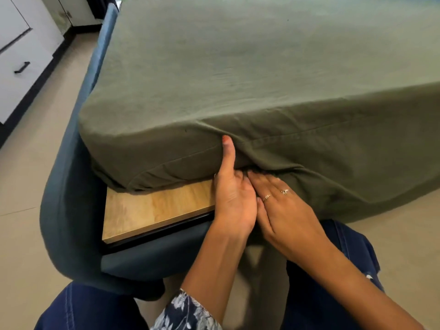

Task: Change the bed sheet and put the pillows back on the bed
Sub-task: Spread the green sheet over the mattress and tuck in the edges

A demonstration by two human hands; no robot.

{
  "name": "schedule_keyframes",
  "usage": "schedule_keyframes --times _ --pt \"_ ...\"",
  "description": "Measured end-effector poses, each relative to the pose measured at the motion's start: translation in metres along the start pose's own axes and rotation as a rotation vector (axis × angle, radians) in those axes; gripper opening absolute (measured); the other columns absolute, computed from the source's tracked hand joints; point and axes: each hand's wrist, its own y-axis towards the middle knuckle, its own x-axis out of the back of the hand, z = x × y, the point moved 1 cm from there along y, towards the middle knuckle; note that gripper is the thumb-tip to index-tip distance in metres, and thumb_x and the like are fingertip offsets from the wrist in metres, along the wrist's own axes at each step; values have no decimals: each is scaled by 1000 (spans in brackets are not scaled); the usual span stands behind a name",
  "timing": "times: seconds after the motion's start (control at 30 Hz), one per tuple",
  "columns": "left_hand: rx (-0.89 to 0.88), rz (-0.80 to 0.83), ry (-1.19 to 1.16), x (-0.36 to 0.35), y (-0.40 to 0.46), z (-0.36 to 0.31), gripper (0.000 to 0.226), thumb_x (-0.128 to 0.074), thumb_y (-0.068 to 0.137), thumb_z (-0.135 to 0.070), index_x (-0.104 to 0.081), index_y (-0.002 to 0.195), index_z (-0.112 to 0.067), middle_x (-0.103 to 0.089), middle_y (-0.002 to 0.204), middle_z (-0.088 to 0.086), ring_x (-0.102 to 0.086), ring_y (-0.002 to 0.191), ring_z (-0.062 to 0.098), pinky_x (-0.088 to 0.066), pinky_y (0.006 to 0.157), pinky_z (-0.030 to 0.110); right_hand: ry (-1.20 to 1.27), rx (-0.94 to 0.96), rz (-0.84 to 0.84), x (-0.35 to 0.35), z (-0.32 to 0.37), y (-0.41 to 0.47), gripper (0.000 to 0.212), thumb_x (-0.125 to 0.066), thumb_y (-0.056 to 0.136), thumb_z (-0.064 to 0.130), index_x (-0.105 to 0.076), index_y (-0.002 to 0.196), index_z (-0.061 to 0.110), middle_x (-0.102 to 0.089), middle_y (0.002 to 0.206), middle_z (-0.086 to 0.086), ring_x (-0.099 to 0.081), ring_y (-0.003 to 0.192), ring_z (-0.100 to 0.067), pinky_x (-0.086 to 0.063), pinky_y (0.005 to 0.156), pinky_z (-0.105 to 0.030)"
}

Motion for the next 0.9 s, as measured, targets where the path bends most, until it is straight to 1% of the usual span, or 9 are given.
schedule_keyframes --times 0.07,0.13,0.23,0.4,0.5,0.6,0.7,0.8,0.9 --pt "-11 8 12 2 3 0 58 -70 71 -49 -63 115 -12 -69 116 6 -65 105 14 -51 78 26 -108 -18 18 -4 -2 6 50 -33 92 26 -55 133 5 -62 128 -9 -58 116 -24 -36 106 -31" --pt "-22 1 9 9 1 -4 46 -70 76 -40 -60 112 -13 -64 124 7 -60 115 14 -48 96 26 -166 -72 63 -8 -3 10 49 -34 91 26 -59 127 3 -65 121 -12 -62 110 -26 -45 102 -35" --pt "-100 -102 59 26 -13 -8 20 -66 85 -22 -61 103 -15 -59 124 7 -53 123 18 -37 110 30 -238 -126 187 -2 0 37 40 -33 88 20 -68 97 2 -68 89 -19 -66 80 -37 -53 74 -40" --pt "-148 -161 51 47 -31 -17 11 -57 93 -15 -61 104 -11 -61 126 13 -58 118 20 -39 109 32 -61 -258 513 11 -15 78 50 -22 101 37 -62 118 13 -56 132 -14 -53 119 -31 -40 92 -35" --pt "-83 -133 148 47 -32 -18 15 -50 97 -13 -59 108 -7 -61 127 15 -57 119 22 -41 105 32 58 -167 420 19 -28 65 42 -30 101 36 -64 104 12 -64 117 -18 -57 106 -33 -38 80 -33" --pt "-87 -111 193 51 -37 -17 28 -46 99 -11 -56 124 -3 -61 128 15 -59 118 22 -43 101 30 132 -55 317 21 -41 55 36 -39 100 33 -65 119 17 -68 113 -13 -60 105 -31 -44 79 -31" --pt "-111 -87 264 55 -40 -17 31 -45 100 -12 -54 129 -5 -62 126 13 -60 116 20 -43 103 31 -7 30 47 20 -44 26 37 -41 95 34 -68 117 19 -71 106 -6 -67 96 -25 -53 78 -33" --pt "-131 20 493 46 -39 -7 35 -43 100 -13 -48 135 -10 -59 131 3 -56 119 12 -40 105 27 38 -10 -155 15 -42 -14 35 -47 94 30 -69 115 13 -65 123 -6 -59 113 -19 -45 98 -31" --pt "-129 113 709 26 -28 16 46 -46 99 -12 -38 144 -11 -47 144 0 -43 130 6 -31 111 24 -24 17 -79 9 -42 -31 41 -40 97 31 -60 129 15 -52 140 -5 -45 130 -17 -30 111 -33"
